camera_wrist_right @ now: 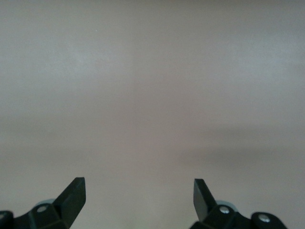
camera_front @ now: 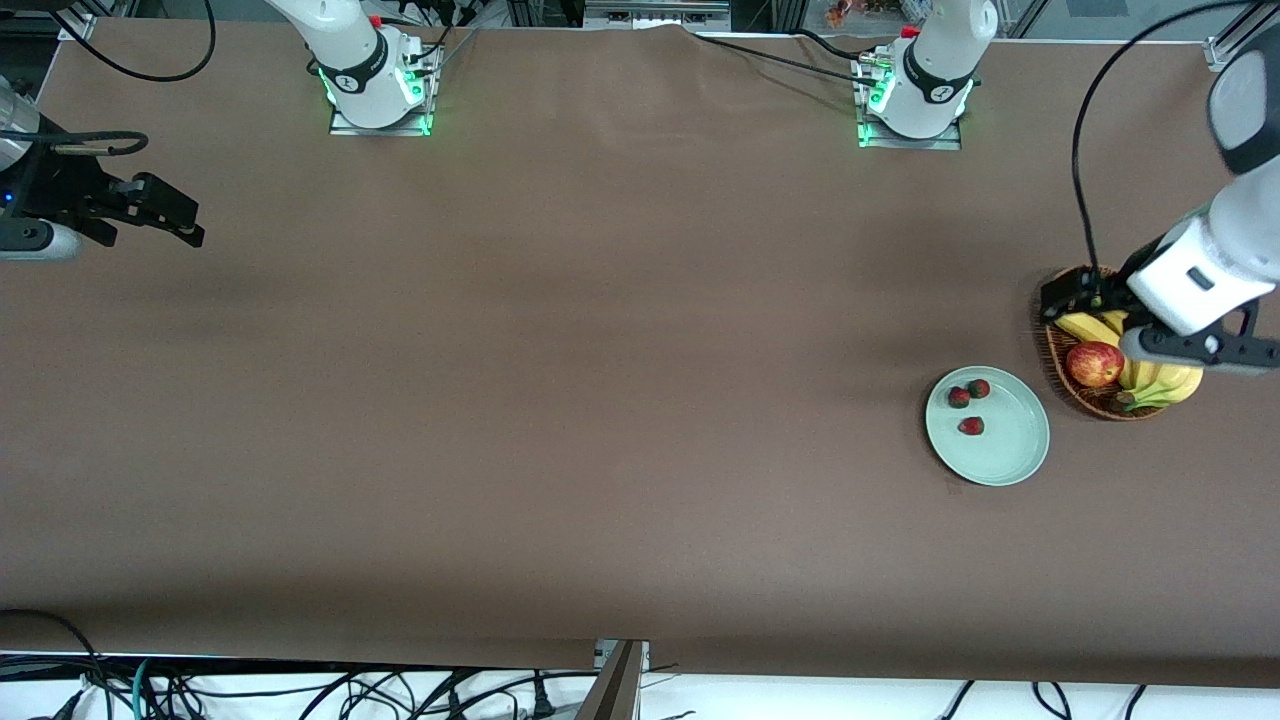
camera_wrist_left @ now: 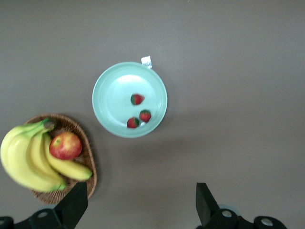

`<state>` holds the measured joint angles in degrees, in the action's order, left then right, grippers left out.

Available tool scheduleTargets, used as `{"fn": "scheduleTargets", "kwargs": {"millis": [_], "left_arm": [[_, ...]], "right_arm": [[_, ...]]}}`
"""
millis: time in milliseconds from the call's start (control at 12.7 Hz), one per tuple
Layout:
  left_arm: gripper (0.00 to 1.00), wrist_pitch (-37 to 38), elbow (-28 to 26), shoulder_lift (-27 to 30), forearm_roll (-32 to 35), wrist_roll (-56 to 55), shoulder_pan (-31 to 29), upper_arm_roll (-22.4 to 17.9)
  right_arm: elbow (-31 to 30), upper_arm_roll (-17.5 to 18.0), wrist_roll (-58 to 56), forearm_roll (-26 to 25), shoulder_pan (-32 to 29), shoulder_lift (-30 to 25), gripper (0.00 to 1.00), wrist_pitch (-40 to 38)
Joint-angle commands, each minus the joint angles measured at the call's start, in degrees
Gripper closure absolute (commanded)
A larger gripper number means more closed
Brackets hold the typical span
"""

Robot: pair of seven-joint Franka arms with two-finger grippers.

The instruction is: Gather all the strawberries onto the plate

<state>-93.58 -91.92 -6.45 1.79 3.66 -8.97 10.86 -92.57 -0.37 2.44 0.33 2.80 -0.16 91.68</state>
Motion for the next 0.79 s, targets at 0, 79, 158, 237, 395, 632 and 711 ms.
{"fn": "scheduleTargets", "kwargs": {"millis": [0,79,158,237,395,632,711], "left_arm": [[0.00,5.32,0.95,3.01,-2.31,-0.50,3.87,-6.10],[0.00,6.38,0.87,3.63,-3.19,-1.20,3.88,-6.38],[0.00,6.66,0.87,3.81,-3.37,-4.07,3.88,-6.29],[0.00,6.66,1.04,3.90,-3.46,-8.02,3.96,-5.77],[0.00,6.57,1.31,3.55,-3.37,-8.85,3.79,-5.94],[0.00,6.57,1.74,2.06,-2.68,-8.94,3.96,-5.68],[0.00,6.75,3.23,1.35,-2.67,-8.85,3.88,-5.68]], "right_arm": [[1.26,0.37,0.19,0.11,-0.34,0.52,0.00,0.08],[1.26,0.37,-0.24,0.11,-0.34,0.52,0.00,-0.01],[1.26,0.37,-0.68,0.02,-0.34,0.52,0.00,-0.18],[1.17,0.46,-0.77,0.02,-0.34,0.34,0.00,-0.45],[0.90,0.63,-0.77,0.02,-0.34,0.17,0.00,-0.54],[0.90,0.63,-1.30,-0.07,-0.25,0.16,0.00,-0.98],[0.99,0.63,-1.30,0.02,-0.25,0.25,0.00,-0.98]]}}
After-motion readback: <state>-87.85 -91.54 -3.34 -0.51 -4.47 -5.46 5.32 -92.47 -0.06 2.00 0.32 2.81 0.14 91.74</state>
